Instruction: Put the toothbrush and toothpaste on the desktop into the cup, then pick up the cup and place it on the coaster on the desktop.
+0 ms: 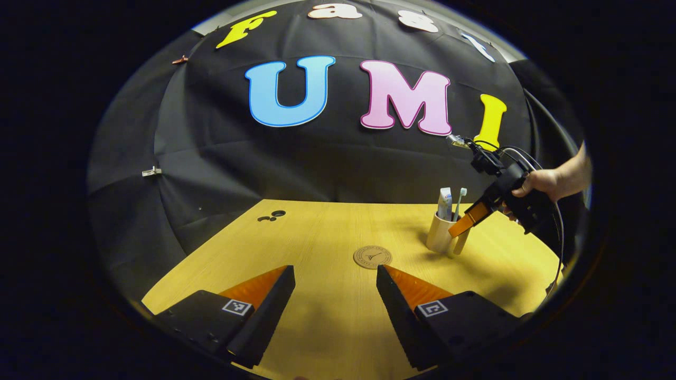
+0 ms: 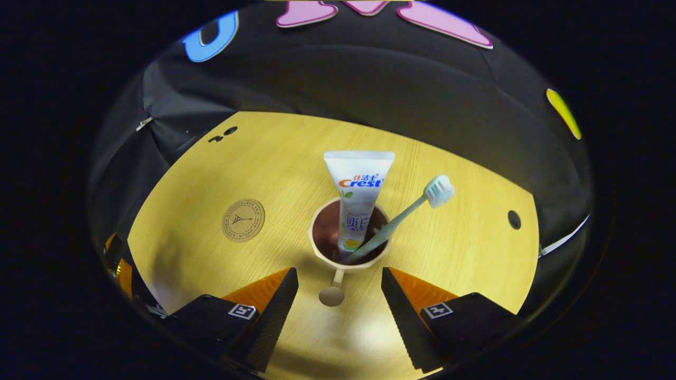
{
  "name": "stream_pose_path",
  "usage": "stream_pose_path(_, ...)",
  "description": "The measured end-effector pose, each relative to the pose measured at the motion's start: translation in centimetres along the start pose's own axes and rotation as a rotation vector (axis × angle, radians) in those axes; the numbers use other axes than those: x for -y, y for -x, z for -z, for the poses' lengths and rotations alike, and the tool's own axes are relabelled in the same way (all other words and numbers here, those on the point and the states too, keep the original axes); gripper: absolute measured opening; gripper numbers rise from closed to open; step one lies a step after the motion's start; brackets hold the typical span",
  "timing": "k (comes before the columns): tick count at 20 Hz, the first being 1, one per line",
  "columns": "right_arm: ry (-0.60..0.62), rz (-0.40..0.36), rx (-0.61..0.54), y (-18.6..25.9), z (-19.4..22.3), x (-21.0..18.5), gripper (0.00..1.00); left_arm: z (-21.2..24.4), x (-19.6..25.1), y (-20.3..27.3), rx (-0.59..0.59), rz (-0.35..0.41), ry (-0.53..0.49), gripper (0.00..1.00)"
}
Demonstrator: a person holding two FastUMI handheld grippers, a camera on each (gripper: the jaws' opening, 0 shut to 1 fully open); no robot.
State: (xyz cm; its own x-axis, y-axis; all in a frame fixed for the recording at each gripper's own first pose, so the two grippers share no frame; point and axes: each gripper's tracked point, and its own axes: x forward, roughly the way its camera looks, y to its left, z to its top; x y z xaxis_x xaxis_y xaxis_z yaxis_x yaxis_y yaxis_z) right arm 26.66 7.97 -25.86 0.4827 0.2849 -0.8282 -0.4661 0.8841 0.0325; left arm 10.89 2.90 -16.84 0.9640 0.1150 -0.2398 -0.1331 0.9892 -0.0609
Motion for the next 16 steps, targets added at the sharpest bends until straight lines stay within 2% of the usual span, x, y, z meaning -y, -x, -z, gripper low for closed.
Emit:
stream_pose_path(6, -0.112, -0.049, -0.168, -2.9, 1.3, -1.2, 0.97, 1.5, -1.2, 0.5, -0.046, -0.001, -0.012, 0.98)
stream_pose_path(10, -0.175, -0.027, -0.205, -4.1, 0.9, -0.4, 0.96, 2.6, -1.1, 0.4, -0.080, 0.009, 0.020, 0.98)
stream_pose_path(11, -0.175, -0.019, -0.212, -4.4, 1.0, -0.1, 1.00, 2.8, -1.0, 0.4, -0.087, 0.012, 0.025, 0.98)
stream_pose_path(13, -0.169, 0.000, -0.224, -4.7, 1.2, 0.3, 0.93, 3.2, -0.7, 0.3, -0.095, 0.020, 0.028, 0.98)
stream_pose_path(14, -0.166, 0.007, -0.228, -4.9, 1.4, 0.4, 0.83, 3.5, -0.6, 0.1, -0.098, 0.021, 0.028, 0.98)
stream_pose_path(16, -0.164, 0.018, -0.229, -5.1, 1.5, 0.8, 0.75, 3.6, -0.6, 0.0, -0.106, 0.026, 0.029, 0.98)
